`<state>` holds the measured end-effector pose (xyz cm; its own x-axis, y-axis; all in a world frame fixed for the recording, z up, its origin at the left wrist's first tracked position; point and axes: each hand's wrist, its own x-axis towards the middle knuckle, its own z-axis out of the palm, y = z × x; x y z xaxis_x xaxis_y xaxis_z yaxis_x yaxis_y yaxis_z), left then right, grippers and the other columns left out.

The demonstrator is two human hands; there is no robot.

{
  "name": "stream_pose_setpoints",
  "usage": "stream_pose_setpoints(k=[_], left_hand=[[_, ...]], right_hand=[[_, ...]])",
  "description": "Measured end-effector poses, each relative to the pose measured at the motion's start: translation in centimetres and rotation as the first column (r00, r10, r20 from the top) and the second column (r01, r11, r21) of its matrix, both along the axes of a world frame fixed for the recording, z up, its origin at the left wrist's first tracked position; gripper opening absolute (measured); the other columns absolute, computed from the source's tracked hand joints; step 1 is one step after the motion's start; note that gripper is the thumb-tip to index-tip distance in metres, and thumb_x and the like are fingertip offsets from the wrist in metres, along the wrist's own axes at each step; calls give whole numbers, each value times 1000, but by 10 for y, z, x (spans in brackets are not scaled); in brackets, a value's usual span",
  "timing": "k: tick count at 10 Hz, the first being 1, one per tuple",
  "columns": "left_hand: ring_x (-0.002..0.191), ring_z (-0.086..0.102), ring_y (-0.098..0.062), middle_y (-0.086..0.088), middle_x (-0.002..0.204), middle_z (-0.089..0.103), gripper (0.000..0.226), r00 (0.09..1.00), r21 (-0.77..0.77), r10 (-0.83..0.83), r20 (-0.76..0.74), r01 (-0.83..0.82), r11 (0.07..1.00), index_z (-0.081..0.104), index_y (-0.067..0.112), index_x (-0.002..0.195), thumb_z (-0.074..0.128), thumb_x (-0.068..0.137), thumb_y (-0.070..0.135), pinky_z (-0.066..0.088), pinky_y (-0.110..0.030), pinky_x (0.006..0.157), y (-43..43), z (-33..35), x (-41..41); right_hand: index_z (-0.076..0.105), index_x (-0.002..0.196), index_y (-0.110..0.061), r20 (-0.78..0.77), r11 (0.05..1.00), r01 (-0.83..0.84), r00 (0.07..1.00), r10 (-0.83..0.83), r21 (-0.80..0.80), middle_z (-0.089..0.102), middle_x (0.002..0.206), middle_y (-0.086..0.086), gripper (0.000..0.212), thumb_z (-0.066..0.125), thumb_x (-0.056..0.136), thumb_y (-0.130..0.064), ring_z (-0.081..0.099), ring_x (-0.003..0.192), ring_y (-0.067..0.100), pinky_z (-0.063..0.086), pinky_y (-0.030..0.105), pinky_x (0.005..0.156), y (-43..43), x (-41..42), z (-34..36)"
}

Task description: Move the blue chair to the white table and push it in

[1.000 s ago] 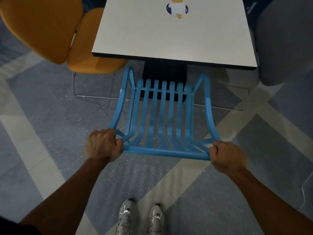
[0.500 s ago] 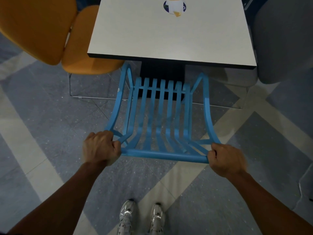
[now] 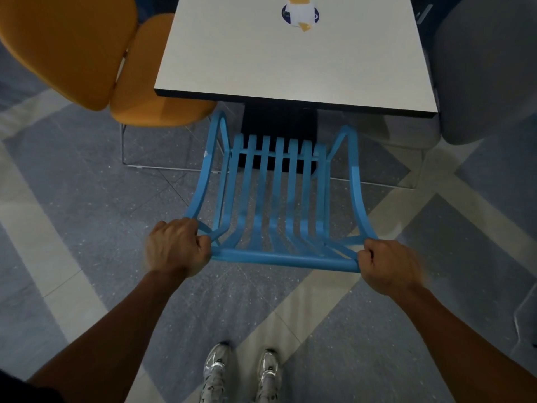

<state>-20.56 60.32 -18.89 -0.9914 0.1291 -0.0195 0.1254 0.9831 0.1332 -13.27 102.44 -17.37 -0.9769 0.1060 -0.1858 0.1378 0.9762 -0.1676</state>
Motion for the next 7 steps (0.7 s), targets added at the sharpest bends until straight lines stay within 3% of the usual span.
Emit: stream_pose_setpoints(k=[4, 5, 6, 7], left_hand=[[47, 39, -6, 14, 53, 38, 21, 999, 13, -42, 2, 42, 999, 43, 32, 61, 41, 80, 40, 42, -30, 57, -1, 4, 3], [49, 40, -8, 11, 56, 40, 23, 998, 26, -65, -11, 66, 998, 44, 30, 63, 40, 82, 43, 43, -32, 57, 2, 9, 6], [57, 43, -12, 8, 66, 47, 25, 993, 65, -109, -47, 112, 992, 47, 27, 70, 42, 85, 47, 37, -33, 62, 5, 19, 8], [78, 53, -16, 2, 89, 60, 38, 990, 115, -117, -81, 126, 985, 65, 20, 94, 42, 87, 50, 45, -35, 75, 11, 32, 7]], right_hand=[[41, 62, -24, -66, 999, 41, 997, -39, 33, 47, 56, -4, 27, 32, 84, -37, 48, 47, 16, 49, 37, 49, -10, 8, 2], [45, 66, -20, -111, 998, 38, 993, -33, 45, 52, 63, -1, 24, 45, 88, -29, 48, 55, 19, 42, 36, 55, -14, 7, 6], [52, 77, -19, -147, 1000, 3, 989, -3, -1, 55, 74, -1, 17, 54, 93, -25, 52, 67, 21, 36, 35, 65, -22, 0, 19], [59, 93, -15, -240, 993, 2, 970, -31, -117, 59, 87, 1, 11, 57, 95, -26, 57, 76, 22, 42, 36, 69, -39, -11, 36]])
